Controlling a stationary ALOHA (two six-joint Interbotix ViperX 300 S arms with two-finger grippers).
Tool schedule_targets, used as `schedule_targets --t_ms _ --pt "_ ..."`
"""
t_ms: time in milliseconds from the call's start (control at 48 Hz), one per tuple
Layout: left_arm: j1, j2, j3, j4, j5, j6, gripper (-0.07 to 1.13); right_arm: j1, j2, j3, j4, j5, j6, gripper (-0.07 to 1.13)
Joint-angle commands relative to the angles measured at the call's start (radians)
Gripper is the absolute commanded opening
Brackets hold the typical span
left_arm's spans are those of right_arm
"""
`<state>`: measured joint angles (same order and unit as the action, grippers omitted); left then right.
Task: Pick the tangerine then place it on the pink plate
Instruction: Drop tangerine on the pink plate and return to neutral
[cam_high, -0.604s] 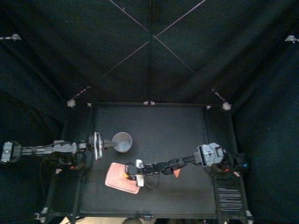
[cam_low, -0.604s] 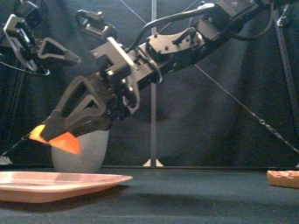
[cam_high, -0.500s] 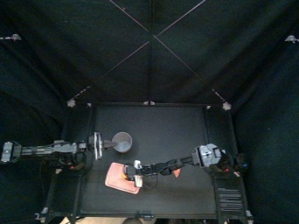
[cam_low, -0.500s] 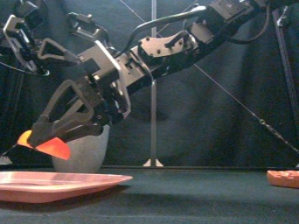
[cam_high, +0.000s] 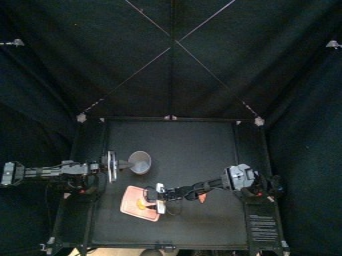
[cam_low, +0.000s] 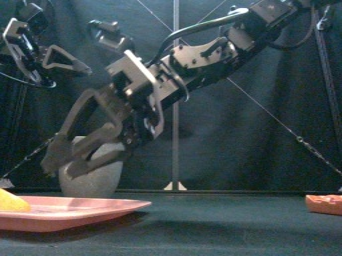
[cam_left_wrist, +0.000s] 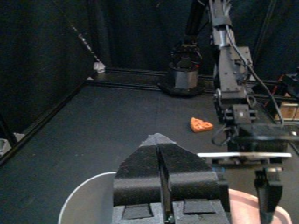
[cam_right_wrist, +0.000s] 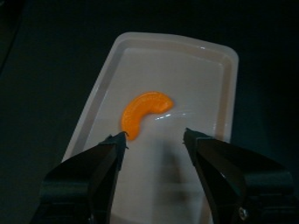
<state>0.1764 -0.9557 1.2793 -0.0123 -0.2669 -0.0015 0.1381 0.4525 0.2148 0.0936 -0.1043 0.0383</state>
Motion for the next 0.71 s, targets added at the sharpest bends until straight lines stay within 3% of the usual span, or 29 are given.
schedule_targets --t_ms 21,396,708 --pt "0.003 0.005 -0.011 -0.006 -0.006 0.0 0.09 -0.032 -0.14 0.077 0.002 -0.08 -0.002 0.91" --pt "0.005 0.005 -0.012 -0.008 -0.005 0.003 0.09 -0.114 -0.422 0.434 0.025 -0.4 -0.002 0.91" --pt "0.008 0.005 -0.009 -0.008 -0.005 0.006 0.09 -0.206 -0.549 0.571 0.026 -0.428 -0.002 0.91"
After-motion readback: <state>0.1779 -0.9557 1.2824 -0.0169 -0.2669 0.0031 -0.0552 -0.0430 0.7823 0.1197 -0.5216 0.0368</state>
